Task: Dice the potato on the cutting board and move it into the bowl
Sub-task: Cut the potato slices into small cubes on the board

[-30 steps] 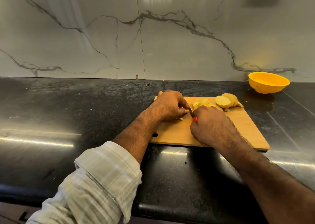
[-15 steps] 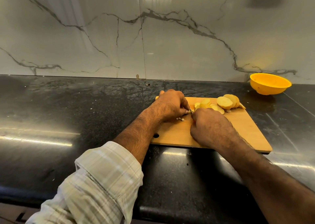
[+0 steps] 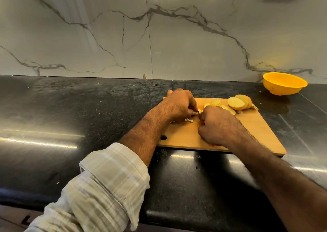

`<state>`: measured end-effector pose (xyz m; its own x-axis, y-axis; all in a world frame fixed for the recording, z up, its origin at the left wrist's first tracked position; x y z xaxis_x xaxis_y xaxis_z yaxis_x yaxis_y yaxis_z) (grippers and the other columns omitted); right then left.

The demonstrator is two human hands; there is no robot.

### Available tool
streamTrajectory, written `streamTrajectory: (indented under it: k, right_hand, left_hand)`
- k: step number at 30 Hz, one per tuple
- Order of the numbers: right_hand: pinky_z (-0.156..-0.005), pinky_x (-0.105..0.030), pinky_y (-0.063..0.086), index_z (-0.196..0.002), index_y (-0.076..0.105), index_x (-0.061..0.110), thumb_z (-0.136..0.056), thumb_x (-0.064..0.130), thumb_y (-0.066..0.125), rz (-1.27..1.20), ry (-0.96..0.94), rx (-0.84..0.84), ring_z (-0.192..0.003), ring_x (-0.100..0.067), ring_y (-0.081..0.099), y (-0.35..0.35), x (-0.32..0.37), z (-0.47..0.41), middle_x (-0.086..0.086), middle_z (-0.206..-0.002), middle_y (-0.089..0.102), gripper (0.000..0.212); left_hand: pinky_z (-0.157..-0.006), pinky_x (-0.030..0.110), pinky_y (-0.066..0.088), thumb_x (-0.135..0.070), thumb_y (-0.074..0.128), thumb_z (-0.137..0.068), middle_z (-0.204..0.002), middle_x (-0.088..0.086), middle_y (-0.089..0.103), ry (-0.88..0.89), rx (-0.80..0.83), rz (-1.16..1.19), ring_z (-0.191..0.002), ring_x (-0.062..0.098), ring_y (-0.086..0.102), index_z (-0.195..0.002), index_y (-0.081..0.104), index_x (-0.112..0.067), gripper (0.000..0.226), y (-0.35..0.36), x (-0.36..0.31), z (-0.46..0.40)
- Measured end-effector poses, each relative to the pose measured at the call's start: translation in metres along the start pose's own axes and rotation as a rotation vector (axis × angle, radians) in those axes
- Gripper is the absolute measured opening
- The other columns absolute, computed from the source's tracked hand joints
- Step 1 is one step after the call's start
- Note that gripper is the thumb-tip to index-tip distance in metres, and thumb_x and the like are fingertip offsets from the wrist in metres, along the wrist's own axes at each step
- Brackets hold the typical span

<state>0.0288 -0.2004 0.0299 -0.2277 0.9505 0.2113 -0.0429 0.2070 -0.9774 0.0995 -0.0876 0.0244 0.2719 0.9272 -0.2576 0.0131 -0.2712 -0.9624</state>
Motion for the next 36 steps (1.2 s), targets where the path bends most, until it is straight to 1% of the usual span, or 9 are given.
streamTrajectory:
  k: [5, 9, 12, 14, 17, 21, 24, 29, 36]
  right_hand:
    - [-0.072, -0.032, 0.054, -0.120, 0.071, 0.021, -0.095, 0.029, 0.064, -0.041, 0.012, -0.072, -0.089, -0.018, 0.059, 0.000, -0.009, -0.003, 0.002, -0.096, 0.064, 0.027]
    - [-0.079, -0.033, 0.058, -0.129, 0.069, 0.024, -0.097, 0.033, 0.060, -0.030, -0.011, -0.097, -0.097, -0.018, 0.062, -0.001, -0.008, 0.002, -0.001, -0.113, 0.070, 0.035]
    - [-0.077, -0.032, 0.054, -0.133, 0.067, 0.025, -0.096, 0.033, 0.062, -0.013, -0.008, -0.073, -0.099, -0.019, 0.060, 0.000, -0.004, 0.002, -0.001, -0.117, 0.069, 0.037]
    - [-0.077, -0.032, 0.055, -0.132, 0.066, 0.026, -0.096, 0.033, 0.063, -0.006, -0.008, -0.042, -0.099, -0.019, 0.060, 0.004, -0.003, 0.001, -0.001, -0.115, 0.067, 0.037]
    - [-0.077, -0.034, 0.055, -0.125, 0.066, 0.023, -0.094, 0.032, 0.066, 0.009, -0.021, -0.029, -0.095, -0.019, 0.059, 0.004, 0.001, -0.002, 0.001, -0.104, 0.063, 0.033]
    - [-0.077, -0.034, 0.056, -0.122, 0.063, 0.021, -0.093, 0.030, 0.069, -0.020, -0.008, -0.033, -0.096, -0.019, 0.059, 0.003, 0.003, -0.006, 0.000, -0.106, 0.063, 0.031]
    - [-0.071, -0.032, 0.053, -0.118, 0.069, 0.021, -0.093, 0.032, 0.065, -0.024, -0.008, -0.073, -0.091, -0.018, 0.059, 0.005, -0.003, -0.005, 0.002, -0.100, 0.064, 0.027]
    - [-0.074, -0.033, 0.056, -0.129, 0.069, 0.027, -0.096, 0.038, 0.060, -0.032, -0.016, -0.125, -0.096, -0.018, 0.061, 0.000, -0.006, 0.000, 0.001, -0.111, 0.069, 0.036]
    - [-0.077, -0.036, 0.058, -0.124, 0.068, 0.024, -0.093, 0.034, 0.066, -0.014, -0.015, -0.051, -0.096, -0.019, 0.061, 0.007, 0.002, -0.005, 0.001, -0.107, 0.066, 0.032]
  left_hand:
    - [-0.116, 0.055, 0.027, -0.033, 0.079, -0.094, -0.116, -0.020, 0.073, -0.008, -0.030, -0.005, -0.124, 0.013, 0.053, -0.104, 0.082, -0.035, 0.011, -0.003, 0.001, 0.002]
    - [-0.116, 0.057, 0.028, -0.035, 0.079, -0.093, -0.111, -0.020, 0.075, -0.015, -0.031, -0.021, -0.119, 0.011, 0.057, -0.102, 0.082, -0.036, 0.010, -0.005, 0.001, 0.001]
    - [-0.116, 0.058, 0.029, -0.036, 0.079, -0.093, -0.109, -0.018, 0.075, -0.025, -0.020, -0.033, -0.118, 0.012, 0.057, -0.102, 0.082, -0.035, 0.010, -0.004, 0.001, 0.001]
    - [-0.117, 0.059, 0.029, -0.035, 0.079, -0.093, -0.108, -0.017, 0.075, -0.027, -0.015, -0.037, -0.118, 0.013, 0.057, -0.101, 0.082, -0.035, 0.009, -0.003, 0.001, 0.000]
    - [-0.117, 0.059, 0.028, -0.033, 0.078, -0.093, -0.108, -0.016, 0.075, -0.029, -0.011, -0.043, -0.118, 0.013, 0.057, -0.102, 0.082, -0.034, 0.009, -0.004, 0.001, 0.000]
    - [-0.117, 0.058, 0.029, -0.032, 0.077, -0.094, -0.103, -0.016, 0.075, -0.026, -0.015, -0.058, -0.111, 0.010, 0.058, -0.101, 0.082, -0.034, 0.009, -0.005, 0.001, 0.002]
    - [-0.116, 0.056, 0.030, -0.031, 0.076, -0.094, -0.103, -0.017, 0.075, -0.026, -0.037, -0.031, -0.110, 0.008, 0.059, -0.101, 0.082, -0.033, 0.009, -0.007, 0.002, 0.004]
    - [-0.116, 0.057, 0.031, -0.030, 0.076, -0.094, -0.100, -0.016, 0.075, -0.029, -0.046, -0.036, -0.107, 0.008, 0.059, -0.100, 0.082, -0.032, 0.009, -0.008, 0.003, 0.003]
    - [-0.120, 0.057, 0.027, -0.027, 0.078, -0.093, -0.096, -0.015, 0.075, -0.044, -0.034, 0.009, -0.106, 0.008, 0.058, -0.097, 0.082, -0.030, 0.006, -0.008, 0.003, 0.002]
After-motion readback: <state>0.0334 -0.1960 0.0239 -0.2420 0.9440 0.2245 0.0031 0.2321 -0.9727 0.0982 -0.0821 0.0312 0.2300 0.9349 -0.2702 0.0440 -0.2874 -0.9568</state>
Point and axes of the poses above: each hand's wrist, its own z-axis away from the middle knuckle, its own y-axis out of the palm, x = y × z, the point moved 9 cm from there along -z, towards the middle knuckle
